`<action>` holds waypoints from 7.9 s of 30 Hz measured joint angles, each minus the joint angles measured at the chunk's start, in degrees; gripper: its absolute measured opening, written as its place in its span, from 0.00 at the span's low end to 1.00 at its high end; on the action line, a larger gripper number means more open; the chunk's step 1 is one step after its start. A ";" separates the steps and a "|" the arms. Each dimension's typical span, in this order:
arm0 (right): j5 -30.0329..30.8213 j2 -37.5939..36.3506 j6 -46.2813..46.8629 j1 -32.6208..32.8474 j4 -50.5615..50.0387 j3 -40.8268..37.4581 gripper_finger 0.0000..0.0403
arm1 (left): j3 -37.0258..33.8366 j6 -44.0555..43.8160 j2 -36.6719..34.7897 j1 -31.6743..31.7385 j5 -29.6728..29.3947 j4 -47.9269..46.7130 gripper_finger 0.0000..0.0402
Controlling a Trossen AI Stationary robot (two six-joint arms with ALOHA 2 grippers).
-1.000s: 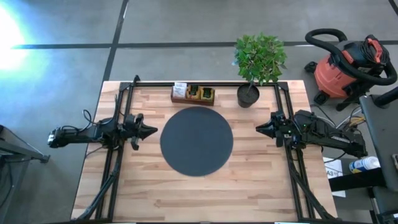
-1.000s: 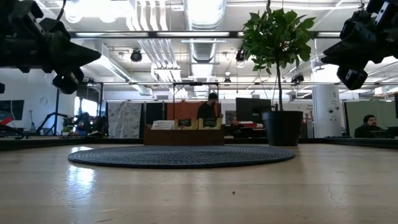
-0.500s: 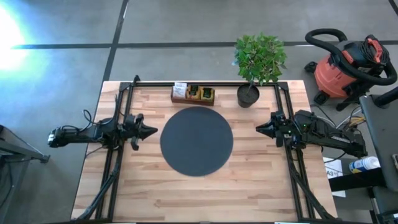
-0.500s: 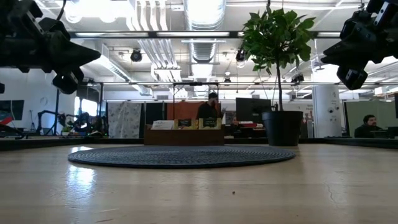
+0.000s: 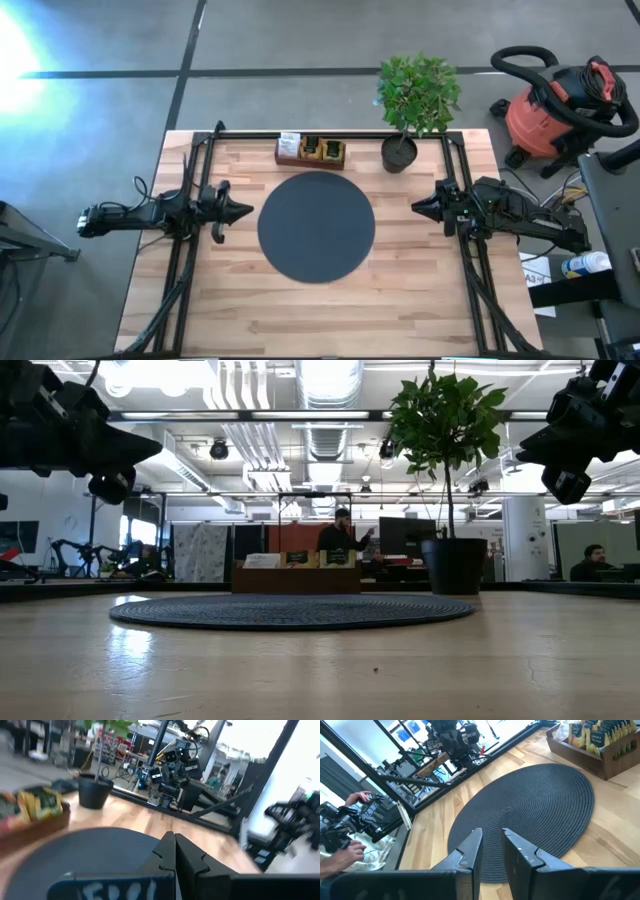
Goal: Pick & Place Tea
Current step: Return to Home Position
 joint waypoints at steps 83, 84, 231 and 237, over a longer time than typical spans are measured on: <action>4.70 -2.84 -33.00 18.29 23.52 -12.52 0.17 | 0.22 9.99 0.52 0.04 1.21 1.16 0.00; 4.70 -2.84 -32.68 18.29 23.52 -12.52 0.17 | 0.22 9.99 0.52 0.04 1.19 1.16 0.00; 4.61 -2.69 -31.95 18.27 23.61 -12.50 0.17 | 0.26 9.99 0.56 0.00 1.12 0.96 0.00; 4.62 -2.68 -31.97 18.27 23.61 -12.50 0.17 | 0.26 9.99 0.55 0.04 1.12 0.96 0.00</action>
